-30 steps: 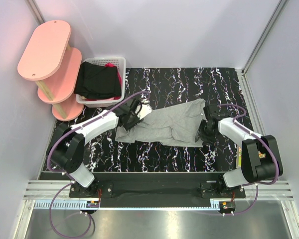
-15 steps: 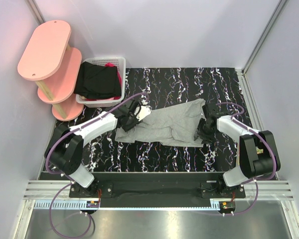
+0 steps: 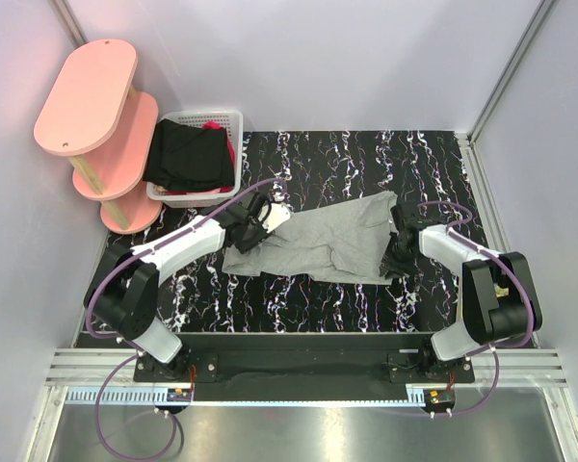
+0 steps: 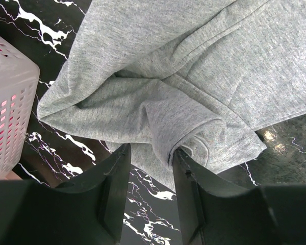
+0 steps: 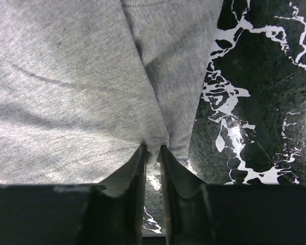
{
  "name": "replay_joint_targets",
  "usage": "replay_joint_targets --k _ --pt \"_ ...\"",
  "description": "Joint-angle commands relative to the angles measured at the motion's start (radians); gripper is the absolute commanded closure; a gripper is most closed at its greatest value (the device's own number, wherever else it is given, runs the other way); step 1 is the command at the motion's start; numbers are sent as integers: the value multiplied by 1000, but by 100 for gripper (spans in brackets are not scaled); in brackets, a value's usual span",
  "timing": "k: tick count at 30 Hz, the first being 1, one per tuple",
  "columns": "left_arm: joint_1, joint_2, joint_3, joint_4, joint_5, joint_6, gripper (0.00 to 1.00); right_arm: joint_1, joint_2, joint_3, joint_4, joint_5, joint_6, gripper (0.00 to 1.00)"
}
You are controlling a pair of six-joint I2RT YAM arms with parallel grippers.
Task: Fold and stack the t-shirts
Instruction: Flatten out the tshirt
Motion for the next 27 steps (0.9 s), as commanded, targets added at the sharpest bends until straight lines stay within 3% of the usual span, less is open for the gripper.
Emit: replay_joint_targets --k 1,4,5,8,9,10,19,27 --pt "8 -42 -2 26 5 7 58 8 23 -15 39 7 20 80" --pt "9 -44 -2 26 6 4 58 9 40 -2 42 3 14 100" --pt "9 -44 1 26 6 4 59 9 37 2 41 1 12 100" --pt "9 -53 11 25 3 8 79 9 -14 36 18 0 4 100" --pt "9 -59 15 23 -4 10 95 9 -54 62 -7 3 -2 100" --pt "11 -64 22 20 -12 14 100 9 -77 77 -22 3 -9 100" --pt "61 -235 116 -95 -29 25 100 9 -373 232 -228 -22 -35 100" --pt "98 -550 301 -270 -125 63 100 9 -633 439 -491 -57 -71 100"
